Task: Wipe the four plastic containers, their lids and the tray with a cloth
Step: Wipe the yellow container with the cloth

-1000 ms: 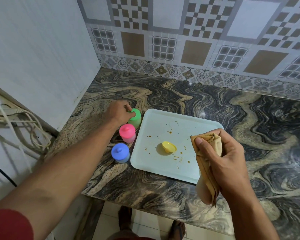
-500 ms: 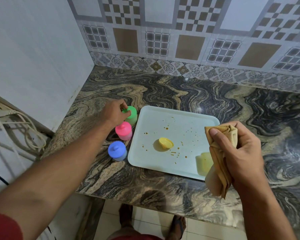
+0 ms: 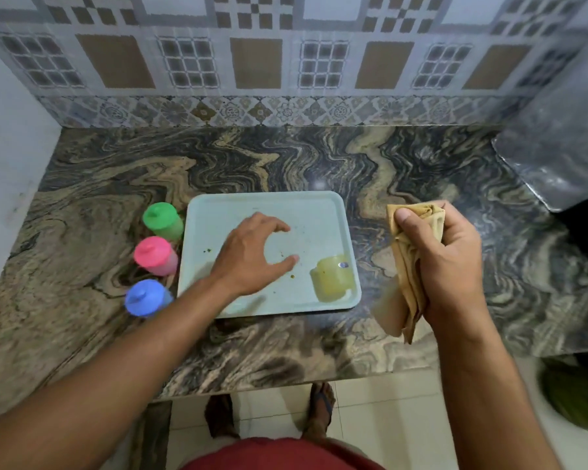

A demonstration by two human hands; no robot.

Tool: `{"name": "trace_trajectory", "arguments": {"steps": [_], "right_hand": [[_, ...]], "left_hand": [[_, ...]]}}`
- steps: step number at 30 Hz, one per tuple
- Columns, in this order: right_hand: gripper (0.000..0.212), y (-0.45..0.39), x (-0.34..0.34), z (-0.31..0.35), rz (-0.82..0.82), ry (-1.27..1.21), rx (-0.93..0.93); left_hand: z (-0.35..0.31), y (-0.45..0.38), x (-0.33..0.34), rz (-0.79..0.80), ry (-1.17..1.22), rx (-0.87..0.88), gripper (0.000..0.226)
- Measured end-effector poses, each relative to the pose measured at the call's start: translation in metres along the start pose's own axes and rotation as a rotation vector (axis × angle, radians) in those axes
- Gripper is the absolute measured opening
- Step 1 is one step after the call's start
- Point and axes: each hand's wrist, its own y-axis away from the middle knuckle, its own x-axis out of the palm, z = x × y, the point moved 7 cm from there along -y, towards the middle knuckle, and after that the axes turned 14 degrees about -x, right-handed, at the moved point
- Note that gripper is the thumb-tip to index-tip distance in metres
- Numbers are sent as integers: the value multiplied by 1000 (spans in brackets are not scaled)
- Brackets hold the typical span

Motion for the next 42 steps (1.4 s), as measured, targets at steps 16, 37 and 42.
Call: {"name": "trace_trajectory", "arguments": {"steps": [16, 37, 42], "right_hand": [[10, 48, -52, -37, -207, -321, 395], [17, 42, 46, 108, 127, 332, -751], [18, 34, 51, 115, 27, 277, -723]], "left_hand": [[-49, 7, 77, 104, 86, 19, 72], [-145, 91, -128, -499, 149, 255, 67], [-146, 99, -133, -545, 128, 279, 68]]}}
